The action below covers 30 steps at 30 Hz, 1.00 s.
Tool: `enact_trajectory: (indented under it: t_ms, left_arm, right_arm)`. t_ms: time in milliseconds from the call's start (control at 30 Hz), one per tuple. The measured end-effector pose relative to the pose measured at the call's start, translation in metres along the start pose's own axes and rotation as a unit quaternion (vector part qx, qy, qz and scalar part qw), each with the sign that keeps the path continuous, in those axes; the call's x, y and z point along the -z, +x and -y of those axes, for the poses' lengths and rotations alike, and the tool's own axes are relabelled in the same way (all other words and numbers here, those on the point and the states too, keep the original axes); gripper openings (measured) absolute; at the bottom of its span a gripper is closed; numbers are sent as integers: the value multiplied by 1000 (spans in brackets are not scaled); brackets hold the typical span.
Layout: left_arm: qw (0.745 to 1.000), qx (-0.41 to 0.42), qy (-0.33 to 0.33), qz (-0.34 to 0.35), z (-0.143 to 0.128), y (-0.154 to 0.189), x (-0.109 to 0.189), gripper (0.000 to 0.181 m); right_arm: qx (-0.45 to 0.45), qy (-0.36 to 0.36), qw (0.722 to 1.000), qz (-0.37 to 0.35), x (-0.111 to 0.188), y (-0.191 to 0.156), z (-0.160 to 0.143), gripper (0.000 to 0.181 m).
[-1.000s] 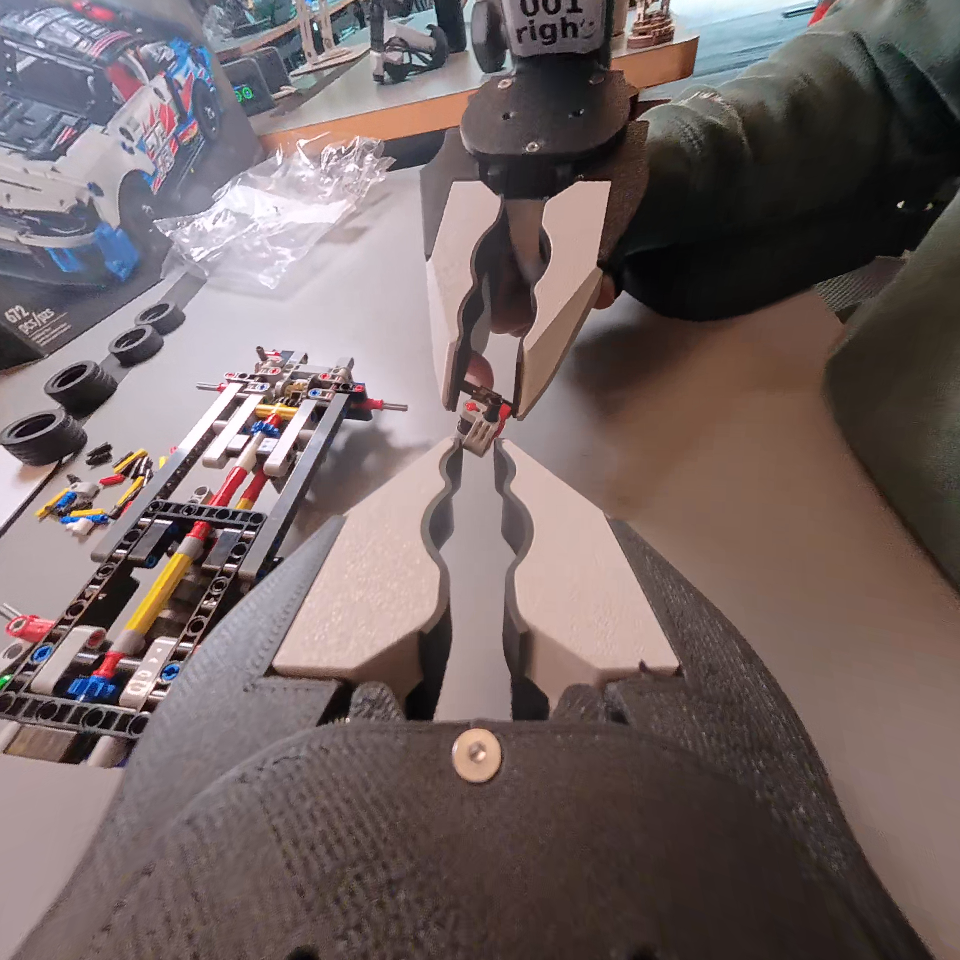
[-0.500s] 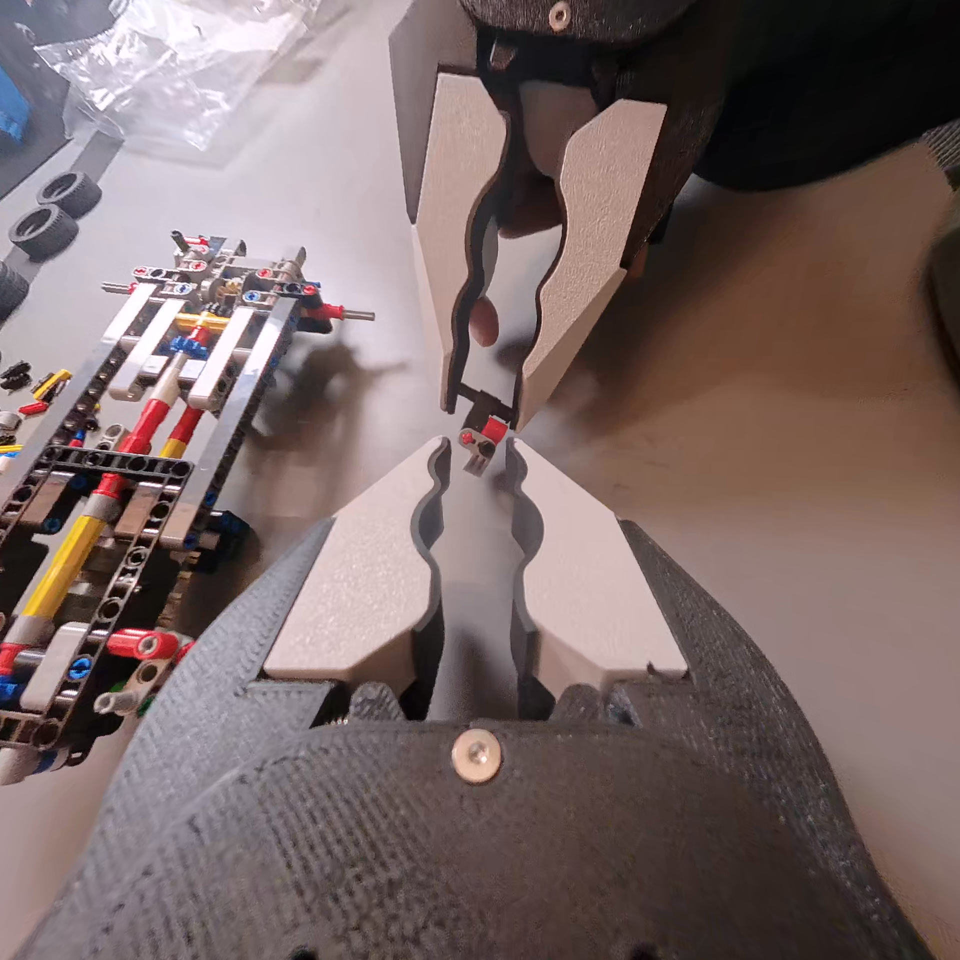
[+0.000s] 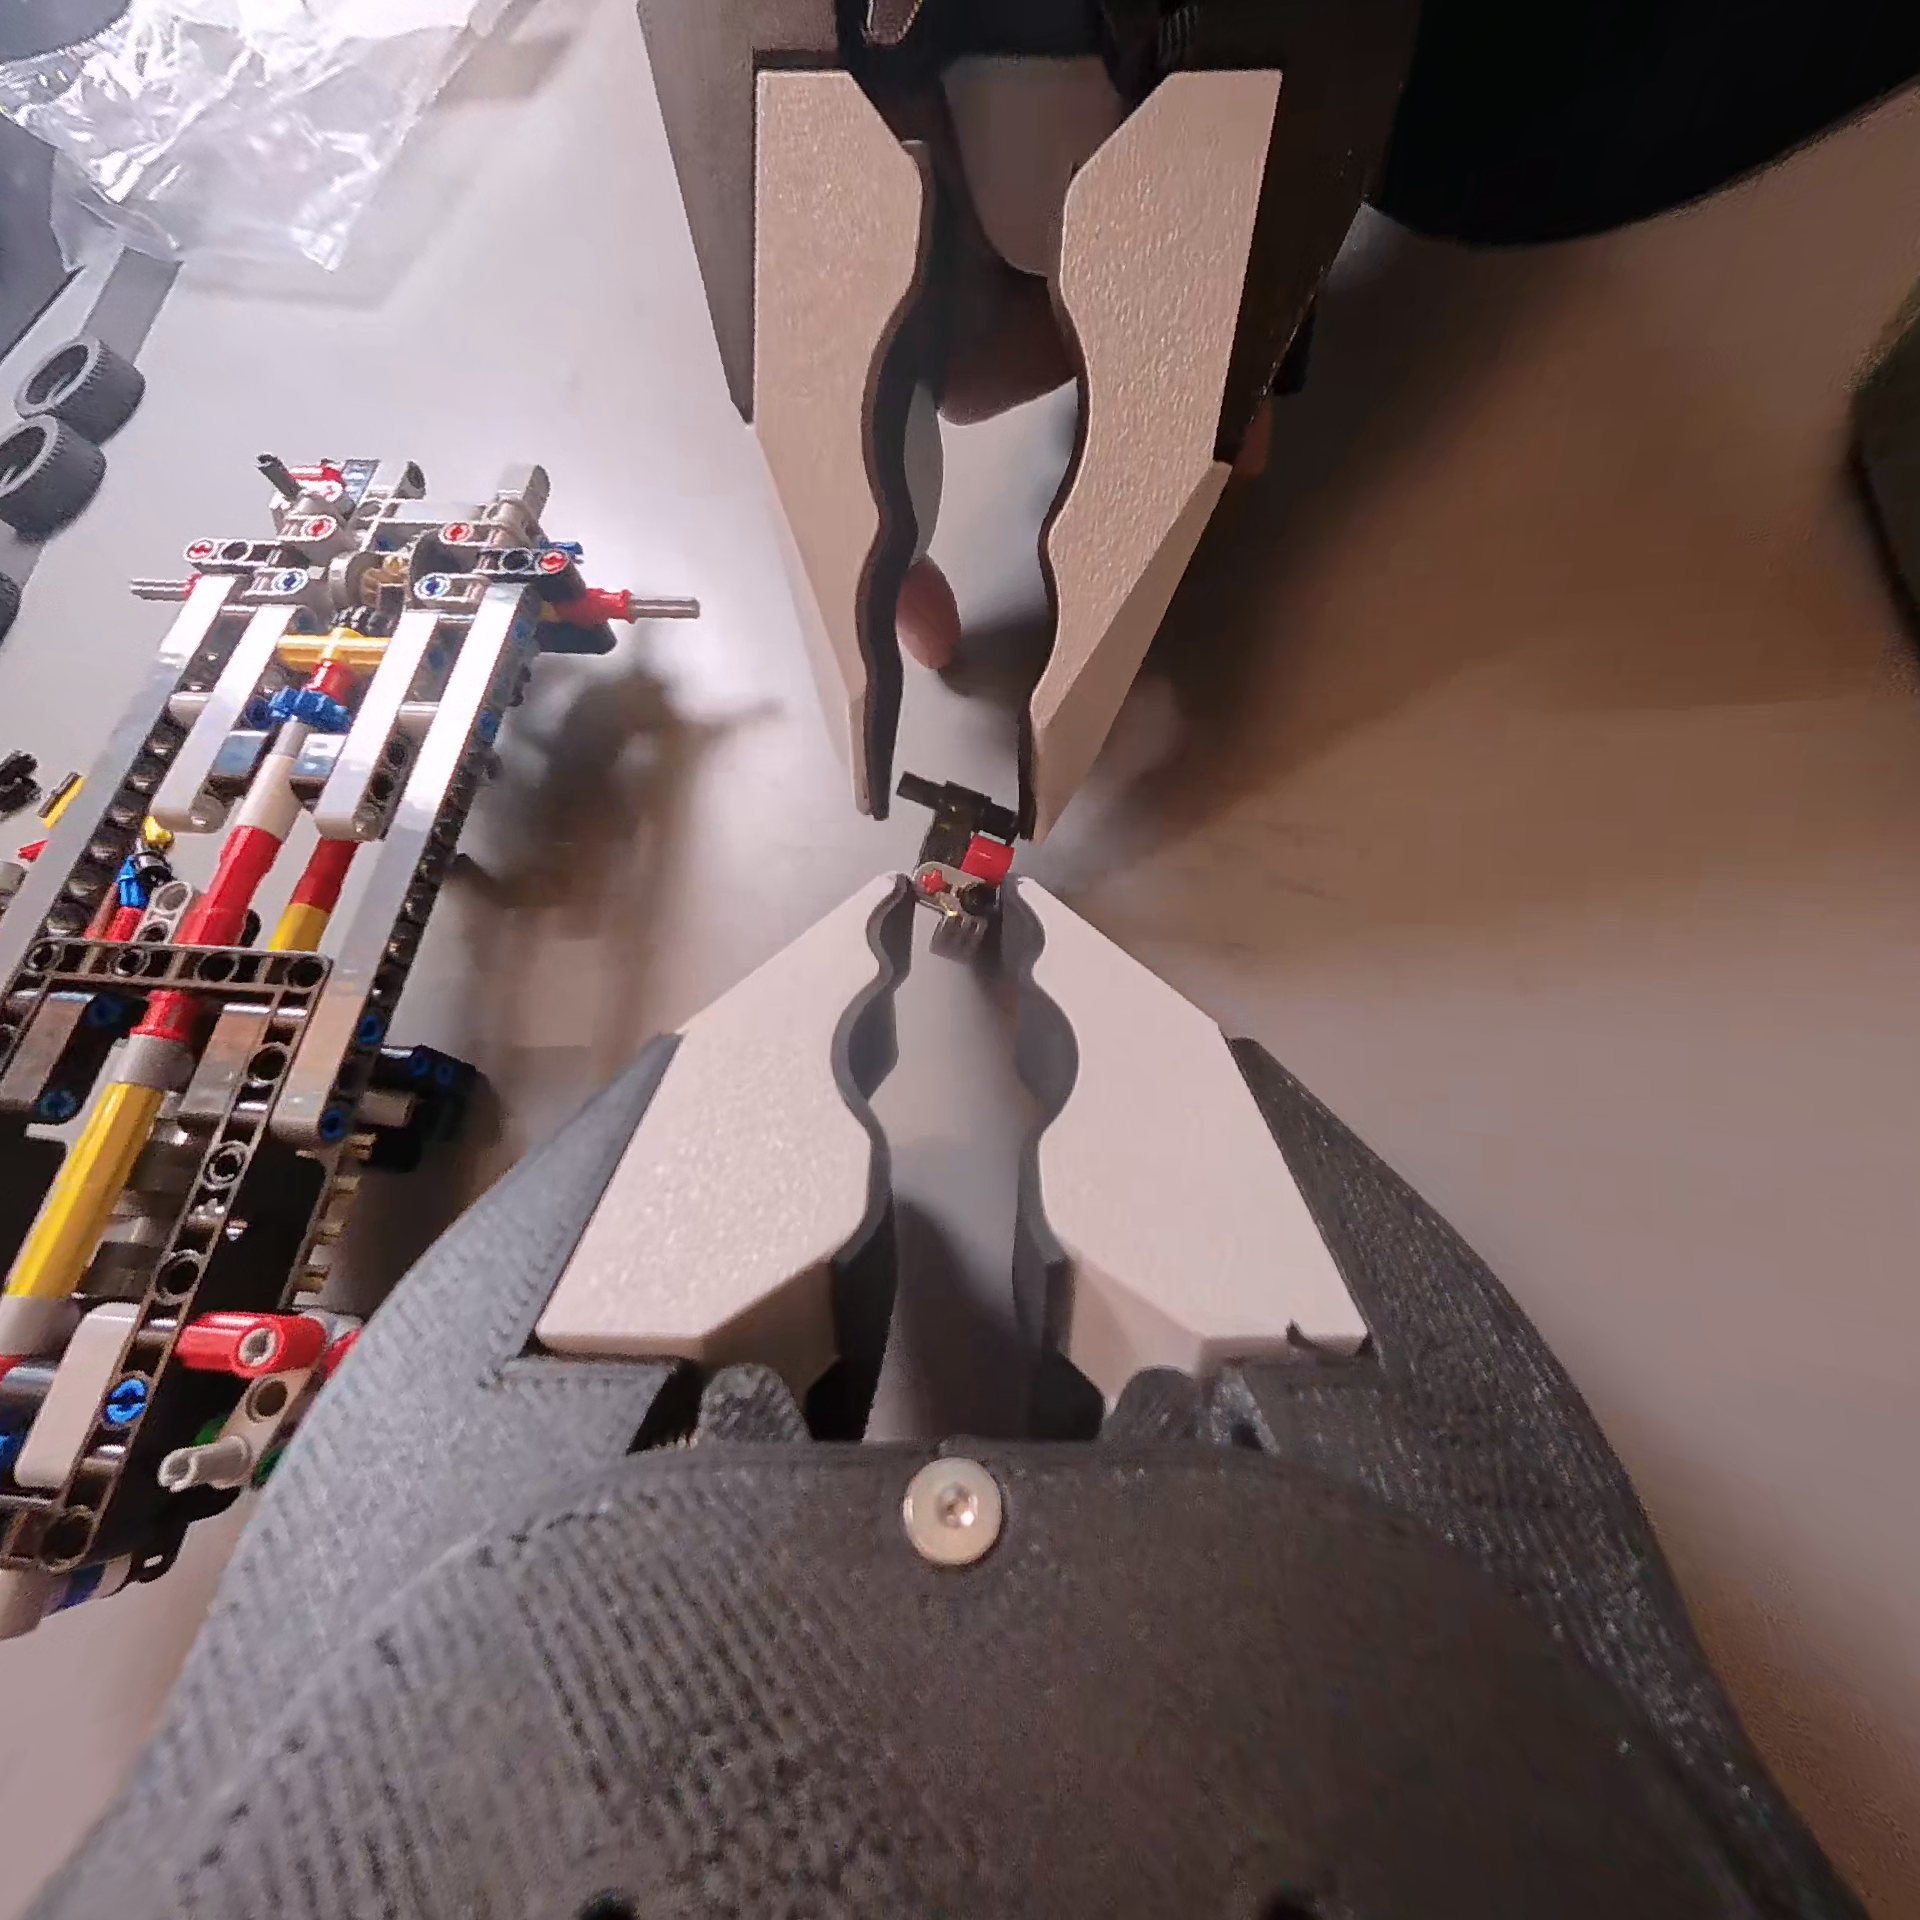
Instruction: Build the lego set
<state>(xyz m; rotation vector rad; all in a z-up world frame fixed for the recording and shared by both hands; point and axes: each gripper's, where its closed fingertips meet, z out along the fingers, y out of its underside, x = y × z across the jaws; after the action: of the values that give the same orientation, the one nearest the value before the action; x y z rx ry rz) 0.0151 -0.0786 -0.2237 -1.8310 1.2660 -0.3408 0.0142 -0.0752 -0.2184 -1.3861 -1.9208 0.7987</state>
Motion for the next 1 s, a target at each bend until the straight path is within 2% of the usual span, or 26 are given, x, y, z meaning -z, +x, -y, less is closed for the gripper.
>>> enact_trajectory:
  t_ms: [433,667,800,1000]
  left_arm:
    - [1000,21,-7,21,-1,-10,-3,15]
    - [999,30,28,14,10,-7,1,15]
    - [997,47,53,16,18,-10,6,14]
    - [998,48,46,14,16,-8,5,9]
  right_arm:
    - [9,11,1000,-11,2,9,-3,29]
    - [25,19,999,-18,2,7,3,22]
    - [-2,40,999,-3,7,9,7,22]
    - [-14,30,999,17,11,10,0,22]
